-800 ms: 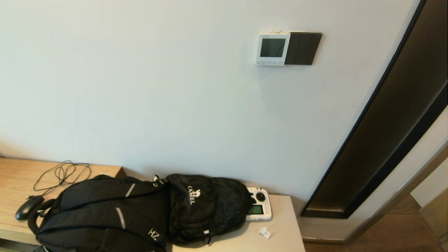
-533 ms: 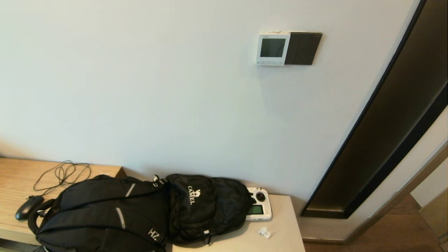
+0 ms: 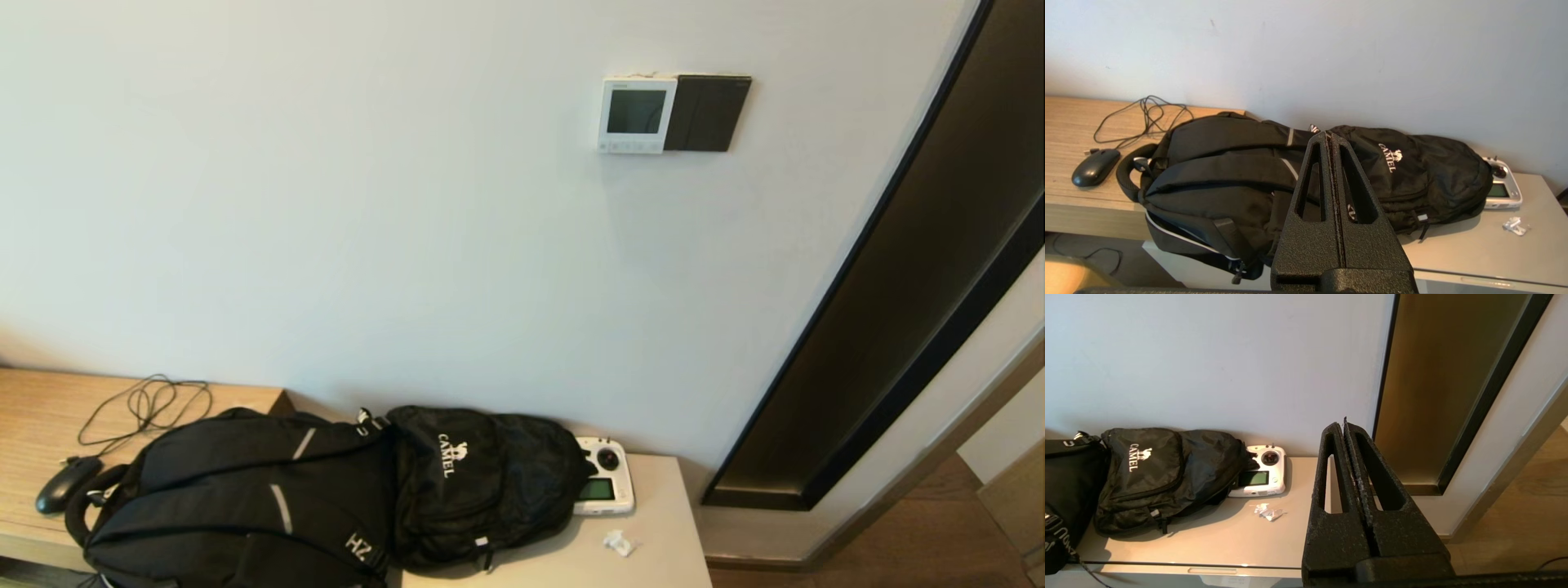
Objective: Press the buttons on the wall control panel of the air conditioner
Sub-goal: Turn on the central air conditioner
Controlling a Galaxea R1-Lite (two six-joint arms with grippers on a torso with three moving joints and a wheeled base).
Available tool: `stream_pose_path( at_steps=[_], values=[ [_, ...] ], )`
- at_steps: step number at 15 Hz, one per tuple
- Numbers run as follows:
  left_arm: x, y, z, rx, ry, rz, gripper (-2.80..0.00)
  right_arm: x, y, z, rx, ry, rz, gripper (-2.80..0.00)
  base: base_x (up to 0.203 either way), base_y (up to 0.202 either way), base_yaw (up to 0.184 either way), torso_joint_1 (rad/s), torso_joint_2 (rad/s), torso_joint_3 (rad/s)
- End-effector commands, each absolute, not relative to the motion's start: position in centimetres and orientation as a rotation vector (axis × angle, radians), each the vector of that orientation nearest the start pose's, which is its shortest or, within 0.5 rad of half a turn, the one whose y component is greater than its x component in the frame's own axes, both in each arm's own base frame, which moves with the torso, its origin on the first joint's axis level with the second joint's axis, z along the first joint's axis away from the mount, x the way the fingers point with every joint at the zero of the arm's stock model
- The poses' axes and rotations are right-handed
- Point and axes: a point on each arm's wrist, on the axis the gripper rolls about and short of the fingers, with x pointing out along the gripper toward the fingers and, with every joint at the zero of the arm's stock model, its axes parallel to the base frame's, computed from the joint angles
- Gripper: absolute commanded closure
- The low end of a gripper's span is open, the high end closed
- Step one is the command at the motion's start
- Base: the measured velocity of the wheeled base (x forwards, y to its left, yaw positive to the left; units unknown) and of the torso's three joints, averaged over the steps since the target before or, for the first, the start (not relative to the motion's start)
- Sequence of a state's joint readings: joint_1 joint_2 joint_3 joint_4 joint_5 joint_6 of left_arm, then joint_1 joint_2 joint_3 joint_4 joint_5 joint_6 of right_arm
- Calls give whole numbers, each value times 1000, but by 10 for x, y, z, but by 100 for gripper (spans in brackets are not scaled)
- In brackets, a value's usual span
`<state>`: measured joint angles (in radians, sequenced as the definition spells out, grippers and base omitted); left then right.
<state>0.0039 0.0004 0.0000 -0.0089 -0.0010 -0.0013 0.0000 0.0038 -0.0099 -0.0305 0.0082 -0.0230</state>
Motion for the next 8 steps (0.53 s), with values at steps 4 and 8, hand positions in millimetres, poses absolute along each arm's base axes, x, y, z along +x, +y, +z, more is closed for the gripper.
stream_pose_path(
  at_steps=[4,8],
  values=[
    [-23,0,76,-2,-11,4,0,-18,0,122,-24,-69,1,0,0,0,0,0,0,0],
    [-23,0,76,-2,-11,5,0,7,0,165,-25,-99,-3,0,0,0,0,0,0,0]
  ],
)
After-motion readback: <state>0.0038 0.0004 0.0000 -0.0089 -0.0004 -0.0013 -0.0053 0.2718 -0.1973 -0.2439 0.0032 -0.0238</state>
